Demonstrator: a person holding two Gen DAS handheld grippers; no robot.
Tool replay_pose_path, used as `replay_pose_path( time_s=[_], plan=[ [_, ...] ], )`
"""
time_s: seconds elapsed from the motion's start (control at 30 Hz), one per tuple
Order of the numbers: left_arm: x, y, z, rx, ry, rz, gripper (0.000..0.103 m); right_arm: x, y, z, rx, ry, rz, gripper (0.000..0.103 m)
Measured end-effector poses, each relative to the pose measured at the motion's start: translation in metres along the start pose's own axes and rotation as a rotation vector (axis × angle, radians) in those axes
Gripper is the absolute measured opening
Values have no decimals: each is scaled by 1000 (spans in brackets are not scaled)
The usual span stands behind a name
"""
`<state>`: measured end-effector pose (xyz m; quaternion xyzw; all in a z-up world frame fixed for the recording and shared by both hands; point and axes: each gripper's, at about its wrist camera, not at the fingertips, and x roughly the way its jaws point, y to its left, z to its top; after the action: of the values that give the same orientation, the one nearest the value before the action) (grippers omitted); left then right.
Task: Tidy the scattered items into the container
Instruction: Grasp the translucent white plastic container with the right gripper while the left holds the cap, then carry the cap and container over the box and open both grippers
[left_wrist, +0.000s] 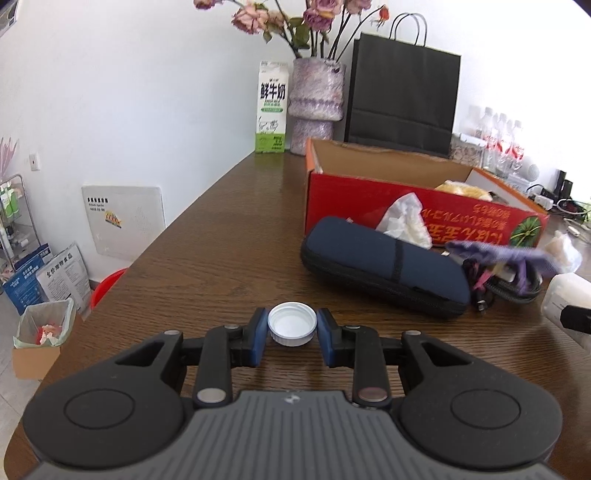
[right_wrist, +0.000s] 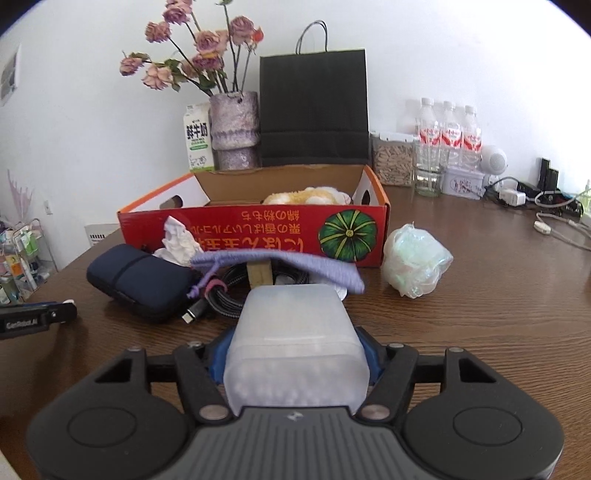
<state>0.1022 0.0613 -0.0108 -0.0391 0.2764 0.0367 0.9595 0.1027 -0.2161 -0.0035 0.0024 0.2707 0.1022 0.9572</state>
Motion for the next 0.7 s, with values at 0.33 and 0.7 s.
replay_pose_path(
  time_s=[0.33,0.7],
  plan=[
    [-35,-27,32,31,-145,-59,29,-28,4,21,-15,-118,38,65],
    [-9,-58,92,1,-245,-79,29,10,25,88,-6,-224,108,65]
  ],
)
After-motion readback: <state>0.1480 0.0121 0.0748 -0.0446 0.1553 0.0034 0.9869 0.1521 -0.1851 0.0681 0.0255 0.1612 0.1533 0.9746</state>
